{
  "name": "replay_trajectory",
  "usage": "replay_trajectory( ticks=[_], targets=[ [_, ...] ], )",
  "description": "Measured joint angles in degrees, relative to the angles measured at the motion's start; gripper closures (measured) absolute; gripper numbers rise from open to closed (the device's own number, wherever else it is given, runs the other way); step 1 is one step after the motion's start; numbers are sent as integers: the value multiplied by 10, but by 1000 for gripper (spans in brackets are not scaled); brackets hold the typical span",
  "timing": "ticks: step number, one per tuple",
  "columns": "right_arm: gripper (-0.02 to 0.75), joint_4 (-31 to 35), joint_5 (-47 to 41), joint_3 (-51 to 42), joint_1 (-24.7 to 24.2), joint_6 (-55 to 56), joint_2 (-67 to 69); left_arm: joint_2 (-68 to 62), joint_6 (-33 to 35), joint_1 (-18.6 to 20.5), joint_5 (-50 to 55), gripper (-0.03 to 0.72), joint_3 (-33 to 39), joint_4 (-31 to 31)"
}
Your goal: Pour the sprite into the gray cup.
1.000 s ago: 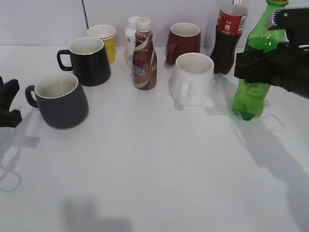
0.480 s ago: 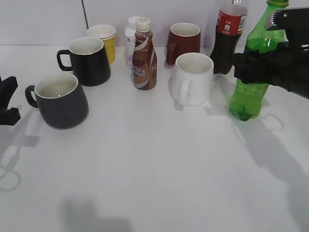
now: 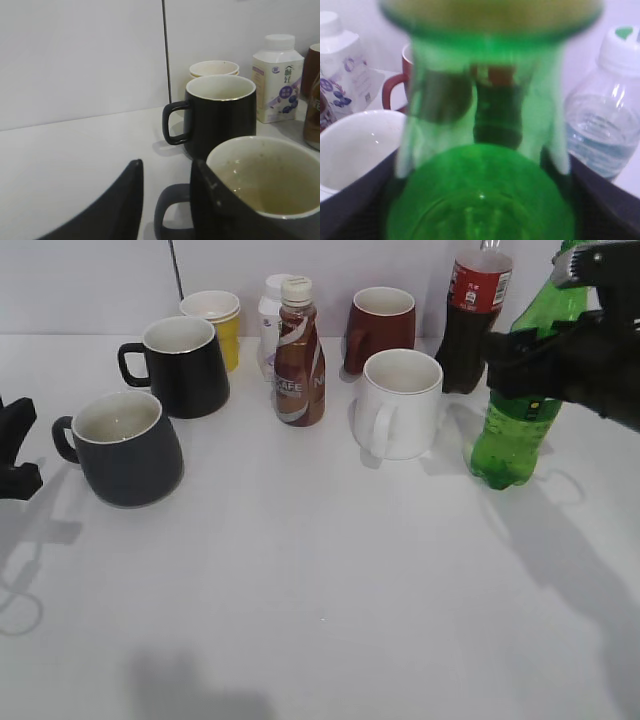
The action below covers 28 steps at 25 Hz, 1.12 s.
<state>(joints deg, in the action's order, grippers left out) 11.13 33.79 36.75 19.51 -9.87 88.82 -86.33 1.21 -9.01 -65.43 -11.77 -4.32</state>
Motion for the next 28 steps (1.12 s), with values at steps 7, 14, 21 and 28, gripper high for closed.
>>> replay_trajectory(
  ticks=[7, 14, 21, 28],
  targets=[
    [112, -4, 0, 0, 0, -11, -88, 66, 0, 0, 73, 435, -8, 6],
    [109, -8, -196, 63, 0, -32, -245, 262, 0, 0, 444, 438, -119, 14],
    [112, -15, -471, 88, 0, -32, -455, 469, 0, 0, 752, 372, -218, 30],
    [126, -60, -792, 88, 0, 12, -650, 686, 0, 0, 1043, 225, -224, 39]
  ],
)
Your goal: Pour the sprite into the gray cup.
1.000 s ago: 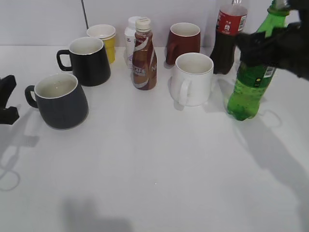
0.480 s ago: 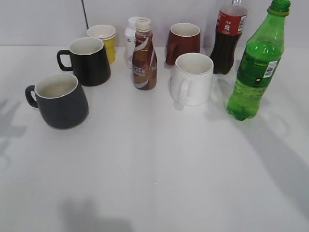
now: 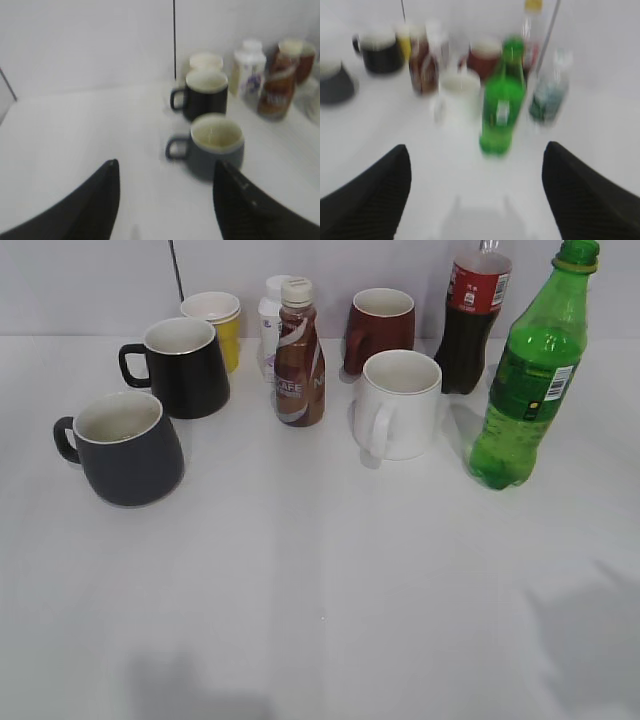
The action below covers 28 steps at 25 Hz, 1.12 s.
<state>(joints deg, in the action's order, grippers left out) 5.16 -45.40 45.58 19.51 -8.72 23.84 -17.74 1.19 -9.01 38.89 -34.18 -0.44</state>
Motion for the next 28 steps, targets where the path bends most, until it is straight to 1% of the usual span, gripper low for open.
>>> replay_trajectory(
  ticks=[2, 5, 9, 13, 15, 19, 28],
  targets=[
    [132, -13, -86, -3, 0, 12, -52, 54, 0, 0, 81, 219, 0, 0],
    [141, -20, -166, -28, 0, 25, -116, 117, 0, 0, 195, 221, 0, -3],
    [141, -40, -218, -79, 0, 47, -178, 161, 0, 0, 273, 244, 9, -13],
    [141, -52, -228, -140, 0, 53, -213, 170, 0, 0, 286, 260, 17, -21],
    [141, -52, -216, -146, 0, 56, -218, 170, 0, 0, 279, 263, 19, -25],
    [143, -56, -157, -167, 0, 60, -218, 170, 0, 0, 235, 265, 41, -31],
    [143, -64, -146, -170, 0, 68, -218, 170, 0, 0, 223, 265, 45, -32]
  ],
)
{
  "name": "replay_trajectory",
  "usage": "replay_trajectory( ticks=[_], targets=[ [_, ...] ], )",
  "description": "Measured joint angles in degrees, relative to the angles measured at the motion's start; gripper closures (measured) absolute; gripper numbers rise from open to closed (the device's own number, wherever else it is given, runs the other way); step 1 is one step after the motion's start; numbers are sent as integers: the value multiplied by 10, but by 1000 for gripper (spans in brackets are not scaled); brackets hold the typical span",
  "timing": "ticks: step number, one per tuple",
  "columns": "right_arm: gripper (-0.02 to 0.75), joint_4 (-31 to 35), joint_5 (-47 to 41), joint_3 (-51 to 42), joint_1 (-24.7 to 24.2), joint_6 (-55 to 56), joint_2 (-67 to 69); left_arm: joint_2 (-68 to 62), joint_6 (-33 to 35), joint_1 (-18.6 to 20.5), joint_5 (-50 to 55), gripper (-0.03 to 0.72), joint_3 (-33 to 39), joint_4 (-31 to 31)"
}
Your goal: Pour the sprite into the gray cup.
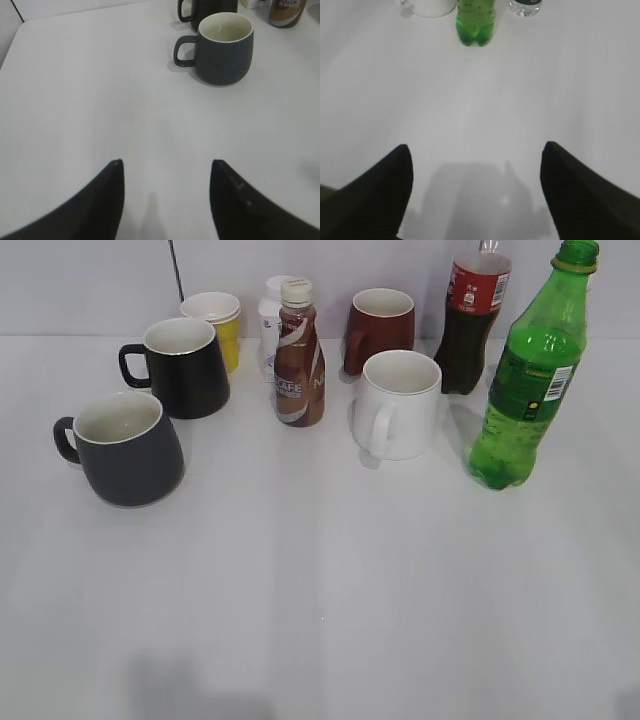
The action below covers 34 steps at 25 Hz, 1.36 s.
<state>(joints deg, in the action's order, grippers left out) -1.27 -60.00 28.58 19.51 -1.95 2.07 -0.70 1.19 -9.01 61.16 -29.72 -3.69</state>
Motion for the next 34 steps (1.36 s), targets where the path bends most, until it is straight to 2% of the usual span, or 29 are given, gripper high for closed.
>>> replay_trajectory(
  ticks=[5, 14, 34],
  targets=[
    [143, 0, 4, 0, -8, 1, 0, 0, 0, 4, 0, 266, 0, 0],
    [146, -1, 5, 0, -112, 1, -24, 11, 0, 72, -1, 270, 0, 0],
    [147, -1, 4, 0, -117, 1, -25, 11, 0, 74, 0, 296, 0, 0]
  ],
)
